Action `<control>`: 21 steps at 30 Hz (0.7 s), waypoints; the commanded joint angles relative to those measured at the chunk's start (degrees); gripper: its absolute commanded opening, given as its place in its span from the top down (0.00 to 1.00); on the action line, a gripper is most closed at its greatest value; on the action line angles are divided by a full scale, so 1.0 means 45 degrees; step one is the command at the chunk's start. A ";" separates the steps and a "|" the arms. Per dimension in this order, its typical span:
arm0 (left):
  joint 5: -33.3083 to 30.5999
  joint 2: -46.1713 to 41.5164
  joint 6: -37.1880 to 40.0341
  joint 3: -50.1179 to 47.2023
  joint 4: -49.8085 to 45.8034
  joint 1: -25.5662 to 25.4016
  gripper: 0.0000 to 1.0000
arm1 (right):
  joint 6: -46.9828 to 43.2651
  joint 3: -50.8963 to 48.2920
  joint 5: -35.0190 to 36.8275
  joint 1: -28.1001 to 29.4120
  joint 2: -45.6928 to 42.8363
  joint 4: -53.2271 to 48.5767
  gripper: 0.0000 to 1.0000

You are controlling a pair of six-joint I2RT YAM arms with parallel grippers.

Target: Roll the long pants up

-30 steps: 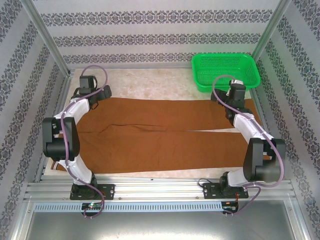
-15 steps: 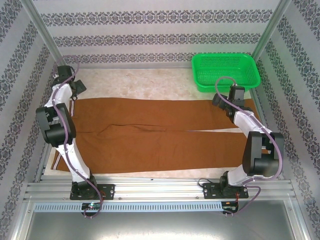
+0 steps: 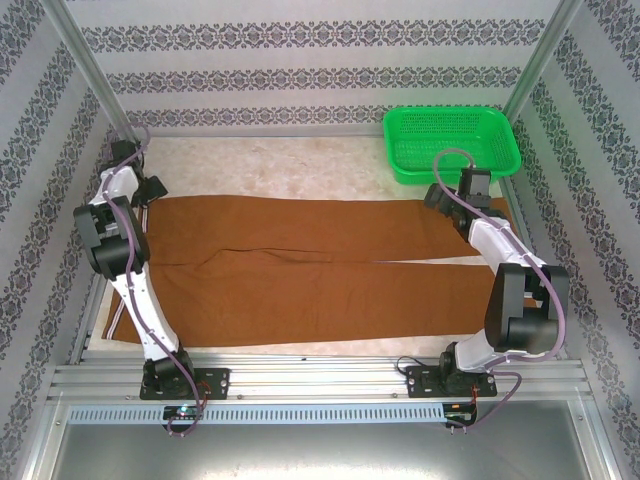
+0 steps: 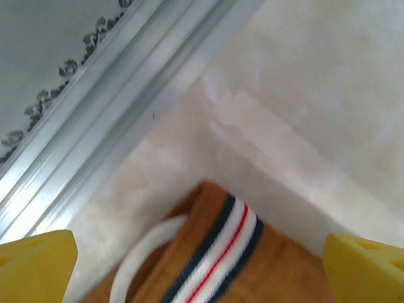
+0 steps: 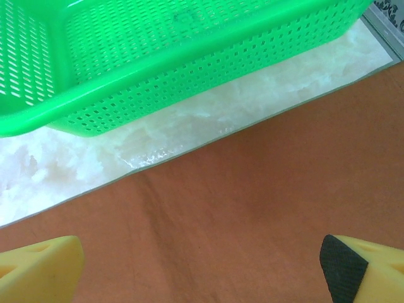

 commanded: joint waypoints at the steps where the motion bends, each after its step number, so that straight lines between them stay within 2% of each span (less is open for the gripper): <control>1: 0.0658 0.1033 0.0577 0.0904 -0.1242 0.0063 0.00 | 0.0236 0.0346 0.0284 -0.0028 0.0194 -0.0332 0.02; 6: 0.2570 0.2351 0.0915 0.2477 -0.2463 0.0077 0.02 | 0.0336 0.0677 0.0363 -0.0031 0.0260 -0.0590 0.02; 8: 0.2911 0.2513 0.0964 0.2656 -0.2583 0.0077 0.23 | 0.0360 0.0820 0.0360 -0.0035 0.0270 -0.0593 0.02; 10: 0.3090 0.2351 0.0932 0.2403 -0.2339 0.0124 0.59 | 0.0399 0.0997 0.0520 -0.0058 0.0354 -0.0623 0.02; 12: 0.3140 0.2192 0.1017 0.2174 -0.2214 0.0127 0.81 | 0.0434 0.1406 0.0852 -0.0087 0.0570 -0.0999 0.02; 13: 0.2966 0.2138 0.1051 0.2127 -0.2294 0.0127 1.00 | 0.0386 0.1729 0.1022 -0.0117 0.0694 -0.1377 0.02; 17: 0.2364 0.1709 0.1011 0.1523 -0.2035 0.0184 1.00 | 0.0408 0.2730 0.1895 -0.0451 0.1052 -0.2499 0.02; 21: 0.2350 0.1289 0.0912 0.1122 -0.1905 0.0199 1.00 | 0.1525 0.3698 0.2419 -0.1618 0.1795 -0.4076 0.02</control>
